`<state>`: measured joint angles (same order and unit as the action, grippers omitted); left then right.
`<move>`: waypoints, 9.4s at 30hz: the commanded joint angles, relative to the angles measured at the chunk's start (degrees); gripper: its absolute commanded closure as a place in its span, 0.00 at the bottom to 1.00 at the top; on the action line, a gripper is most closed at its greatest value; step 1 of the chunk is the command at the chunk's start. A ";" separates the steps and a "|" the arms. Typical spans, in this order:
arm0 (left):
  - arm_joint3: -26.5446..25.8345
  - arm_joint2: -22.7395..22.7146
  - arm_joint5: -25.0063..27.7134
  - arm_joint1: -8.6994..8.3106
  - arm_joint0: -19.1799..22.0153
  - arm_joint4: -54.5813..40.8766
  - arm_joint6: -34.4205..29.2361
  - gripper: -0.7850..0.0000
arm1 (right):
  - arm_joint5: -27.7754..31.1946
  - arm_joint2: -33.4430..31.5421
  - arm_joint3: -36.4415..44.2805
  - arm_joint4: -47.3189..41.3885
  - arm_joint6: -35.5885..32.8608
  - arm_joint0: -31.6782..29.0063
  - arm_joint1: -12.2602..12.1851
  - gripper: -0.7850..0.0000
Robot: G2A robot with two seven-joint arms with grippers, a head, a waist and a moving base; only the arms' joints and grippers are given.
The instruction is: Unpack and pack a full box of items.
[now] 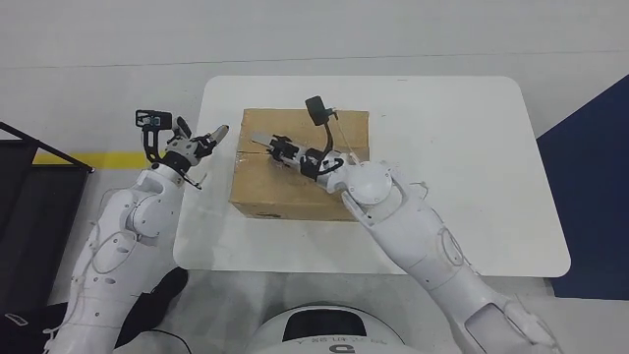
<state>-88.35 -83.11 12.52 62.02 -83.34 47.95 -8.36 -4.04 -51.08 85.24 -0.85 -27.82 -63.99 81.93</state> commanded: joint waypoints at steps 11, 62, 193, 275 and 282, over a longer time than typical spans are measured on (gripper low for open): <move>4.02 -2.09 0.31 0.08 0.70 -1.87 -0.05 0.00 | -1.49 6.87 -6.79 -2.08 0.87 6.83 3.00 0.00; 21.79 -3.41 28.30 -0.99 8.48 -56.93 -36.39 0.00 | 6.41 2.52 -4.65 -1.94 1.38 5.64 4.31 0.00; 27.69 6.76 23.34 -2.95 16.39 -59.92 -45.25 0.70 | -13.51 1.82 -4.51 5.69 5.44 4.12 6.63 0.00; 21.29 -1.77 18.17 -5.97 9.38 -50.48 -33.68 0.00 | -13.33 -25.40 35.50 12.82 4.28 -29.59 -2.69 0.00; 21.29 -1.77 18.17 -5.97 9.38 -50.48 -33.68 0.00 | -13.00 -25.28 35.48 12.53 4.32 -29.51 -2.67 0.00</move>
<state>-67.06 -84.87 30.70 56.05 -73.96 -2.53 -42.04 -17.42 -76.48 120.74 11.98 -23.53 -93.58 79.25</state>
